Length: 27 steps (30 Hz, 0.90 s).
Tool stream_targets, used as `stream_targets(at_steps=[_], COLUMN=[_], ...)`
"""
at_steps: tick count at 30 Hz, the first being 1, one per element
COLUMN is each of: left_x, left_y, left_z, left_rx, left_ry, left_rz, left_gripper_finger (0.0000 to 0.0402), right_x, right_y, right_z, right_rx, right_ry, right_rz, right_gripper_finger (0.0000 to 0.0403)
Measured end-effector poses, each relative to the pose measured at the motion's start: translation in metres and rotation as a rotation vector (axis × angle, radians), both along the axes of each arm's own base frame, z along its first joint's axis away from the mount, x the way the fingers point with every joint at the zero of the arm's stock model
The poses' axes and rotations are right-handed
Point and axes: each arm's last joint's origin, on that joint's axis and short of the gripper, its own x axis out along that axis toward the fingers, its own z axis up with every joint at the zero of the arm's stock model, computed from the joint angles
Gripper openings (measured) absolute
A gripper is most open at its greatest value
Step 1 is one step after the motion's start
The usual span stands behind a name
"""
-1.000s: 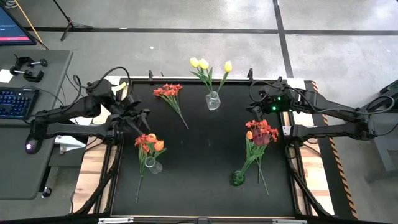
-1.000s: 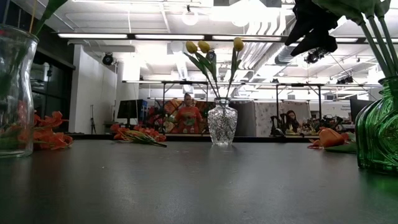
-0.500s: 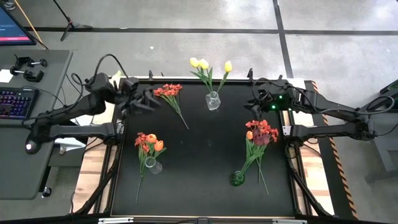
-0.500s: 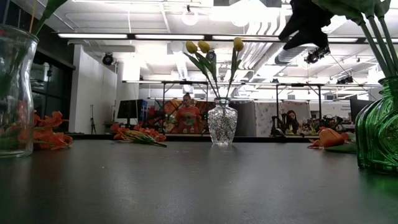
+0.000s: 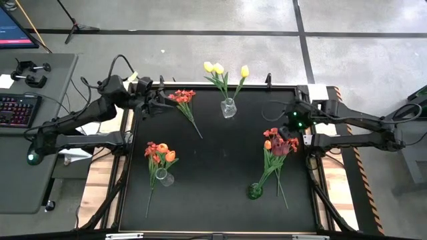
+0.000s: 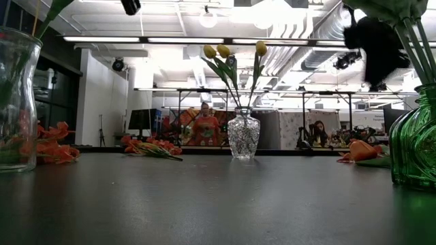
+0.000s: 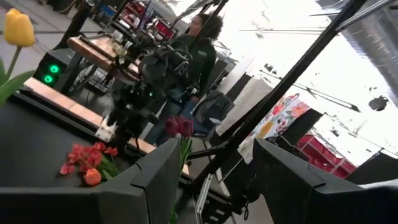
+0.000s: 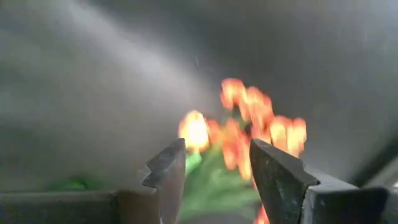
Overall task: Sort flowers into vase by color
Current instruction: Put the orange tulip into the bottom transparent vase
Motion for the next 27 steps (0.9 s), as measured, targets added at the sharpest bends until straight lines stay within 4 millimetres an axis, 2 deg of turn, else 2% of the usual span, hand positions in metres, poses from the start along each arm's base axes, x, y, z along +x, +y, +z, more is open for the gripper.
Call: stream_targets(at_steps=[5, 11, 13, 16, 27], left_x=[0.002, 0.002, 0.002, 0.002, 0.002], left_y=[0.002, 0.004, 0.004, 0.005, 0.005], left_z=[-0.001, -0.001, -0.001, -0.001, -0.001], left_rx=[-0.036, -0.060, -0.070, -0.073, -0.075], left_ry=[0.010, 0.006, 0.005, 0.004, 0.007], left_rz=[0.049, 0.117, 0.128, 0.148, 0.151], left_gripper_finger=[0.0193, 0.0193, 0.0193, 0.0193, 0.0193], right_x=[-0.012, -0.004, 0.003, 0.008, 0.009], right_y=[0.006, 0.008, 0.010, 0.014, 0.021], right_z=[-0.043, -0.093, -0.100, -0.103, -0.113], right_rx=[0.118, 0.289, 0.349, 0.341, 0.334], right_ry=[0.004, -0.152, -0.231, -0.273, -0.145], right_rz=[-0.079, -0.123, -0.088, -0.050, -0.063], right_gripper_finger=[0.0169, 0.0169, 0.0169, 0.0169, 0.0169])
